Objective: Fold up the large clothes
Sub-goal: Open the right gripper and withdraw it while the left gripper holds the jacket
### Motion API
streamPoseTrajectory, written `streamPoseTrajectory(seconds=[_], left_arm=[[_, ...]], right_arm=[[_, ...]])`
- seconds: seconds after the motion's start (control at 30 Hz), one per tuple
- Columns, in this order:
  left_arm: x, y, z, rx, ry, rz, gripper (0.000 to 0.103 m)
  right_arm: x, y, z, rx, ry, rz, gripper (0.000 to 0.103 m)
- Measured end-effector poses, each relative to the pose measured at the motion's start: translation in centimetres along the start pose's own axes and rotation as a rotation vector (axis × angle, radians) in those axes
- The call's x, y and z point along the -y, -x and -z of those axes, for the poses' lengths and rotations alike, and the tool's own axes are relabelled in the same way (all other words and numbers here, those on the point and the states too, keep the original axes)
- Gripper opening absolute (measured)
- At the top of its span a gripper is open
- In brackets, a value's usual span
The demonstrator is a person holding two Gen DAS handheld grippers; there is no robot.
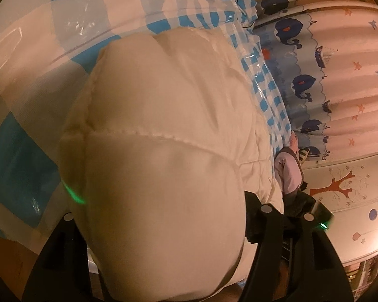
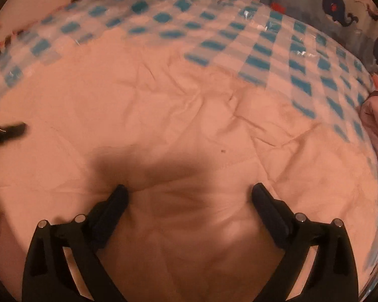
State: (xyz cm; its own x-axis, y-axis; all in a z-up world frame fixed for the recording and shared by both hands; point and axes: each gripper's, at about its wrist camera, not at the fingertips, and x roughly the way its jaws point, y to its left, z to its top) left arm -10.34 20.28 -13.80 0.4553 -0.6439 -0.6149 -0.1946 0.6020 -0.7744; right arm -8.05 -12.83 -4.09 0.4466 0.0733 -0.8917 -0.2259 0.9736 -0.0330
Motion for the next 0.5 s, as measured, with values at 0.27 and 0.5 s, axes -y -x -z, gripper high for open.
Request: streamPoseTrajectory(seconds=[0.27, 0.5], left_arm=[[0.5, 0.0, 0.2, 0.006, -0.027, -0.032, 0.062], [0.1, 0.2, -0.2, 0.005, -0.017, -0.025, 0.062]], right_arm=[[-2.1, -0.2, 3.7, -0.072, 0.028, -0.023, 0.097], [-2.1, 1.5, 3.5, -0.033, 0.006, 0.012, 0.097]])
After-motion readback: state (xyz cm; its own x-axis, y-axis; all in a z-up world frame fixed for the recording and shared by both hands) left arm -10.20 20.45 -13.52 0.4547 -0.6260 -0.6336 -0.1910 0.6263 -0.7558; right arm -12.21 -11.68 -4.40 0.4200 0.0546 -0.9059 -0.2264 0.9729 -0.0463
